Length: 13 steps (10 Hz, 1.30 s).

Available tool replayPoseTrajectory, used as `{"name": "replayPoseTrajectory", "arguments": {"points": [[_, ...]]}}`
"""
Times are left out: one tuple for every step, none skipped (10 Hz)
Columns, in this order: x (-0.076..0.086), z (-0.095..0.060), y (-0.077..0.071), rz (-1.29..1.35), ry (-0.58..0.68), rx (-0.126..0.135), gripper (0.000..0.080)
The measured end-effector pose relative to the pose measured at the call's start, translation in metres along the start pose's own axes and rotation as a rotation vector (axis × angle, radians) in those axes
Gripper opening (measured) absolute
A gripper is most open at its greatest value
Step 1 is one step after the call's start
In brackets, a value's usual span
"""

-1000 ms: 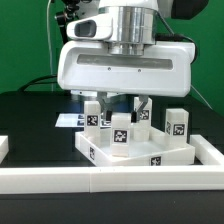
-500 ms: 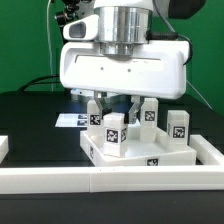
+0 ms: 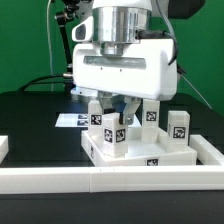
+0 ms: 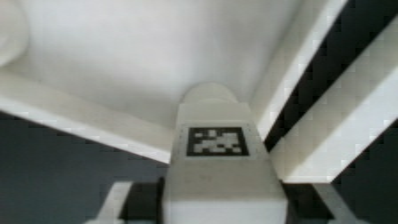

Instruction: Assemble square table

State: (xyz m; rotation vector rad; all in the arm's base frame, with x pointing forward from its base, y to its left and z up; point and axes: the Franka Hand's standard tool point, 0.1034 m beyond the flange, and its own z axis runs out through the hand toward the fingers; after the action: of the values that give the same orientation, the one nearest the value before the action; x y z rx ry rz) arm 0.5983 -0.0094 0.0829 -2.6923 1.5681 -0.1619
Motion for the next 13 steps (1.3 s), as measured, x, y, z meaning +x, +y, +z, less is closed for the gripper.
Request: {"name": "replayPoseTrajectory", "arguments": {"points": [[-0.0008, 0.0, -0.0007, 0.088, 0.0, 0.001, 0.0291], [-0.0011, -0.0001, -0.001, 0.16, -0.001, 0.002, 0.0291], [-0.0021, -0.0001, -0.0014, 0.263, -0.005, 0.001, 0.0291], [-0.0028, -0.0001, -0.002, 0.36, -0.01, 0.005, 0.0291], [-0.0028, -0.0001, -0.0022, 0.434, -0.017, 0.009, 0.0291], [-0.0039, -0.0001, -0.0031, 0.547, -0.023, 0.014, 0.0291], [-0.0056, 0.0, -0.004, 0.654, -0.029, 0.015, 0.0291], [-0.0071, 0.0002, -0.0047, 0.747, -0.033, 0.015, 0.0291], [-0.0084, 0.0003, -0.0056, 0.831, -0.034, 0.014, 0.029], [-0.0084, 0.0003, -0.0059, 0.875, -0.037, 0.015, 0.029], [-0.008, 0.0001, -0.0055, 0.94, -0.054, 0.014, 0.0291], [-0.0082, -0.0006, -0.0053, 0.984, -0.071, 0.006, 0.0291], [-0.008, -0.0002, -0.0057, 1.015, -0.076, 0.012, 0.0291]]}}
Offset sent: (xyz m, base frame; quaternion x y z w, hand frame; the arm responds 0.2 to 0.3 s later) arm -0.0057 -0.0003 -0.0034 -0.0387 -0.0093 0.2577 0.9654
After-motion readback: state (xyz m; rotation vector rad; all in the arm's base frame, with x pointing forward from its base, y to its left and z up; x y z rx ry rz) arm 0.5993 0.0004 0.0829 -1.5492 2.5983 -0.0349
